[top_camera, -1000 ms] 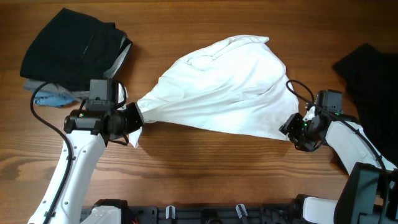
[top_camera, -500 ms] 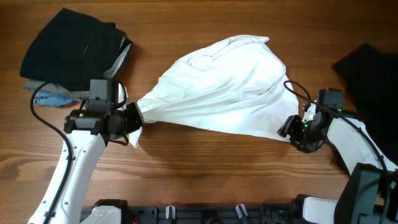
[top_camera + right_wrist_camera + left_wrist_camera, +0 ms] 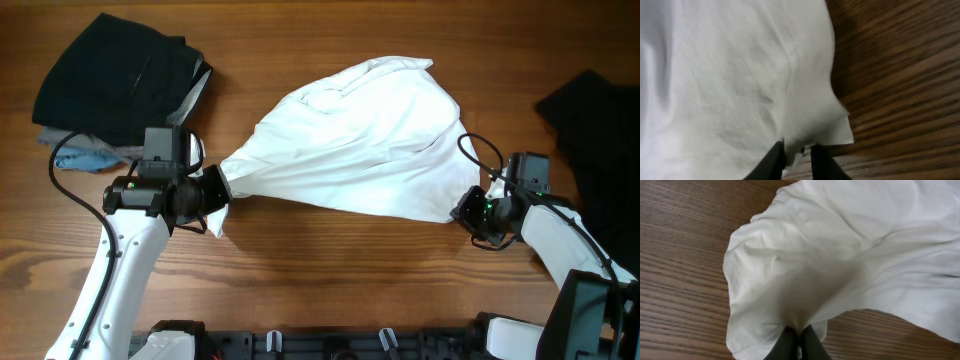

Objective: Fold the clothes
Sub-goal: 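Lift the T-shirt with both grippers and stretch it wide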

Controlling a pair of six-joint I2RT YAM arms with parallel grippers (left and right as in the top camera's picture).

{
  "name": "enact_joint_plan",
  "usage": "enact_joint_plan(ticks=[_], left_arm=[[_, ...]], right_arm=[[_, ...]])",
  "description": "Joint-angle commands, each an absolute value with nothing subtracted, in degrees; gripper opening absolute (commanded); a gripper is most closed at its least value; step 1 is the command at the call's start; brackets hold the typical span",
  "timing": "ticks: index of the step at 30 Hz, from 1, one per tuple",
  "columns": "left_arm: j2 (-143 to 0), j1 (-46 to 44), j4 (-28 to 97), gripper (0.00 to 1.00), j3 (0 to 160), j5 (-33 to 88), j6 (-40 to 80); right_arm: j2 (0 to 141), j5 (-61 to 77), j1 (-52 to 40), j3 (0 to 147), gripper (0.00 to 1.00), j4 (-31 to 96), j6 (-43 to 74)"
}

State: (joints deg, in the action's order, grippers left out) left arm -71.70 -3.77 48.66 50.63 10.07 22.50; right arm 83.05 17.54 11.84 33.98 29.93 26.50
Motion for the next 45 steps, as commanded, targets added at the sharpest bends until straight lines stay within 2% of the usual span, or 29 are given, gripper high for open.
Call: enact_joint_plan(ticks=[1, 4, 11, 14, 18, 23, 28, 32, 40, 45], left_arm=[[-70.91, -3.46, 48.71, 0.04, 51.13, 9.13, 21.19], [-70.91, -3.46, 48.69, 0.04, 51.13, 9.13, 21.17], [-69.87, -3.46, 49.08, 0.04, 52.16, 10.28, 19.27], [-67.57, -3.46, 52.47, 0.04, 58.43, 10.83, 15.46], [-64.45, -3.46, 56.53, 0.04, 72.01, 9.52, 12.82], [-61.47, -3.46, 57.23, 0.04, 89.62, 3.36, 10.33], [-59.59, -3.46, 57.3, 0.04, 104.31, -2.13, 6.31], [-57.84, -3.46, 57.3, 0.04, 109.71, -8.29, 4.14], [-58.17, -3.46, 60.2, 0.04, 110.26, -10.57, 3.18], [-67.0, -3.46, 61.04, 0.04, 110.26, -6.94, 2.04]], right_arm=[[84.51, 15.92, 11.7, 32.27, 0.13, 31.07, 27.05], [84.03, 15.92, 11.7, 33.3, 0.04, 31.75, 27.0], [79.22, 15.88, 11.7, 41.65, 0.04, 39.92, 23.27], [74.81, 15.84, 11.7, 49.74, 0.04, 46.3, 20.86], [70.57, 12.97, 11.73, 64.45, 0.04, 56.9, 21.89], [69.89, 7.2, 11.7, 90.43, 0.05, 72.75, 22.46], [69.89, 7.03, 11.7, 112.55, 0.04, 80.05, 22.61], [69.84, 6.39, 11.7, 124.16, 0.04, 83.83, 22.48], [71.05, 5.96, 11.7, 127.87, 0.04, 86.04, 22.63], [79.18, 6.87, 11.7, 127.87, 0.04, 84.36, 22.55]])
